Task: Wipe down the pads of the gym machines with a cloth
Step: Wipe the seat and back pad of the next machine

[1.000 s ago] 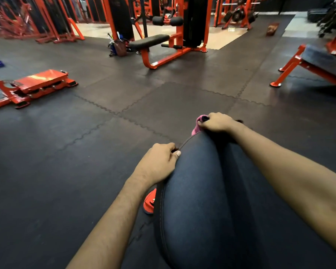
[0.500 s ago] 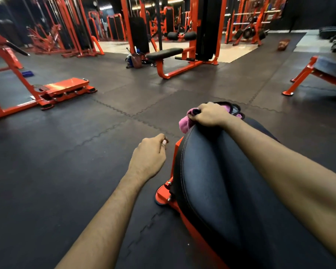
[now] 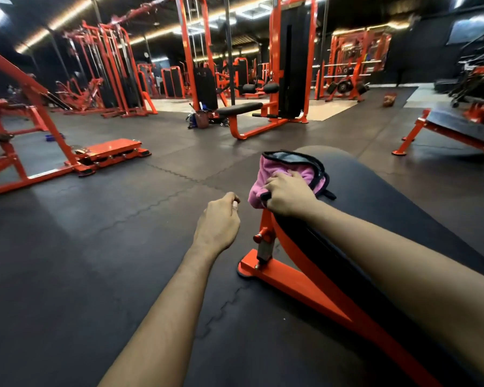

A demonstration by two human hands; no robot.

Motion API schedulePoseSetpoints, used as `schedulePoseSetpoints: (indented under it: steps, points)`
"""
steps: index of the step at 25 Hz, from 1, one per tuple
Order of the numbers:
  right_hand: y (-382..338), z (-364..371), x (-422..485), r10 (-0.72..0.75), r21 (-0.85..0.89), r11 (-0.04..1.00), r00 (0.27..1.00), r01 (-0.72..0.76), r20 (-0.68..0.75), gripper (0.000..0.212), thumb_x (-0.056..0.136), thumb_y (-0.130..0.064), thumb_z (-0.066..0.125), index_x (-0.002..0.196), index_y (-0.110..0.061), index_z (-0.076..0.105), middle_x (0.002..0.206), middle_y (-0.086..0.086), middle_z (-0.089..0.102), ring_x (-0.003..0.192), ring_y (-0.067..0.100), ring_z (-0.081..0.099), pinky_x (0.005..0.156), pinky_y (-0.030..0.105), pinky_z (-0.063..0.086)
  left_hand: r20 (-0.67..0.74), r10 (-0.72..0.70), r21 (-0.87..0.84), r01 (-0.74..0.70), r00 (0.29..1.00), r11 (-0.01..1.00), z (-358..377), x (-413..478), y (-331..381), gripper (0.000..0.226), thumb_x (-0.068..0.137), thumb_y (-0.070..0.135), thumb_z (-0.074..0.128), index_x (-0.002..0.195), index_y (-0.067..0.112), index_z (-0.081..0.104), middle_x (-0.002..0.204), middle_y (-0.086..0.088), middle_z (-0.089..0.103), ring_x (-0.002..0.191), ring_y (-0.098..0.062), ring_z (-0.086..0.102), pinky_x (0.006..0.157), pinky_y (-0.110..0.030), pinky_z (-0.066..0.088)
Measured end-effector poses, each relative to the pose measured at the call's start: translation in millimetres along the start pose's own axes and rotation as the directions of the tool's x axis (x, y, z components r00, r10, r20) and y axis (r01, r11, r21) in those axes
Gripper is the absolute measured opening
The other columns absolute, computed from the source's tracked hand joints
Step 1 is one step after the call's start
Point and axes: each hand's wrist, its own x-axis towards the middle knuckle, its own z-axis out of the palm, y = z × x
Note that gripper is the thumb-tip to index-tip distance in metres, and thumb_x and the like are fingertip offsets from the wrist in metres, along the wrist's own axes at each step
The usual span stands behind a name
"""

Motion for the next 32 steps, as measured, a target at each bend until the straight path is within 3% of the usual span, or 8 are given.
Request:
schedulePoseSetpoints:
  steps: [4, 6, 9, 15, 19, 25, 30, 32]
  points:
    - [-4.2, 18.9, -44.6, -0.127, -0.177, 0.976, 0.992, 0.125, -0.003, 0.03, 0.085, -0.039, 0.051, 0.106, -0.029, 0.069, 0.125, -0.008, 0.065, 0.129, 0.019, 0.047, 0.099, 0.046, 0.028, 0.027, 0.033, -0.052, -0.032, 0.999, 0.998, 1.5, -1.2, -1.6, 0.029, 0.099, 0.027, 0.036, 0.113, 0.019, 0.06, 0.106, -0.012, 0.07, 0.097, -0.033, 0.063, 0.086, -0.047, 0.053]
    - [2.7, 18.5, -34.2, -0.044, -0.154, 0.987, 0.998, 0.051, 0.05, 0.042, 0.089, -0.048, 0.053, 0.129, -0.038, 0.06, 0.161, 0.0, 0.035, 0.152, 0.024, 0.018, 0.111, 0.065, 0.018, 0.034, 0.055, -0.068, -0.052, 0.998, 0.996, 6.9, 9.5, 2.1, 0.034, 0.094, 0.032, 0.033, 0.112, 0.021, 0.06, 0.104, -0.012, 0.069, 0.096, -0.033, 0.063, 0.085, -0.047, 0.053]
    - [4.7, 5.5, 3.3, 0.105, -0.052, 0.994, 0.967, -0.096, 0.231, 0.055, 0.091, -0.052, 0.058, 0.144, -0.05, 0.045, 0.171, -0.004, -0.006, 0.154, 0.035, -0.017, 0.101, 0.087, 0.004, 0.055, 0.065, -0.086, -0.06, 0.996, 0.994, 17.1, 24.1, 6.7, 0.032, 0.096, 0.03, 0.033, 0.114, 0.021, 0.059, 0.103, -0.012, 0.068, 0.095, -0.034, 0.062, 0.085, -0.047, 0.052]
    - [-6.7, 20.6, -45.9, 0.082, -0.024, 0.996, 0.997, -0.082, -0.002, 0.062, 0.083, -0.034, 0.07, 0.142, -0.031, 0.055, 0.161, -0.008, 0.037, 0.154, 0.031, 0.018, 0.11, 0.067, 0.029, 0.046, 0.054, -0.206, -0.043, 0.997, 0.978, 37.1, 41.3, 15.1, 0.027, 0.104, 0.015, 0.038, 0.117, 0.013, 0.062, 0.107, -0.008, 0.067, 0.095, -0.022, 0.059, 0.078, -0.027, 0.042]
    - [-9.6, 40.4, -100.2, 0.063, -0.069, 0.994, 0.974, -0.08, -0.218, 0.053, 0.081, -0.037, 0.074, 0.133, -0.029, 0.064, 0.156, -0.005, 0.046, 0.142, 0.04, 0.042, 0.097, 0.064, 0.046, 0.152, 0.122, -0.301, -0.071, 0.981, 0.951, 47.4, 44.2, 26.5, 0.033, 0.104, 0.012, 0.038, 0.129, 0.012, 0.06, 0.122, -0.01, 0.066, 0.111, -0.021, 0.06, 0.088, -0.02, 0.041]
    - [9.3, 92.1, -219.5, 0.051, -0.213, 0.97, 0.95, -0.121, -0.308, 0.072, 0.075, -0.024, 0.068, 0.144, -0.035, 0.052, 0.164, -0.007, 0.032, 0.147, 0.035, 0.032, 0.107, 0.063, 0.034, 0.297, 0.144, -0.297, -0.052, 0.944, 0.953, 55.9, 38.1, 39.6, 0.043, 0.106, 0.013, 0.037, 0.148, 0.007, 0.044, 0.155, -0.009, 0.042, 0.145, -0.021, 0.036, 0.112, -0.017, 0.021]
    - [-20.2, 70.0, -154.6, 0.222, -0.115, 0.953, 0.902, -0.282, -0.37, 0.079, 0.073, -0.025, 0.069, 0.144, -0.05, 0.045, 0.169, -0.007, 0.016, 0.155, 0.034, 0.015, 0.107, 0.068, 0.025, 0.202, 0.116, -0.144, -0.088, 0.972, 0.986, 66.4, 48.0, 53.7, 0.026, 0.105, 0.017, 0.035, 0.094, 0.003, 0.054, 0.113, -0.026, 0.063, 0.108, -0.042, 0.056, 0.087, -0.043, 0.042]
    - [-20.2, 73.0, -144.9, 0.206, -0.166, 0.945, 0.905, -0.283, -0.371, 0.082, 0.076, -0.022, 0.064, 0.147, -0.053, 0.038, 0.17, -0.006, 0.011, 0.155, 0.037, 0.016, 0.106, 0.069, 0.026, 0.11, 0.122, -0.109, -0.11, 0.986, 0.988, 72.2, 48.4, 56.8, 0.022, 0.104, 0.016, 0.036, 0.093, 0.005, 0.052, 0.113, -0.024, 0.061, 0.108, -0.042, 0.055, 0.086, -0.044, 0.04]
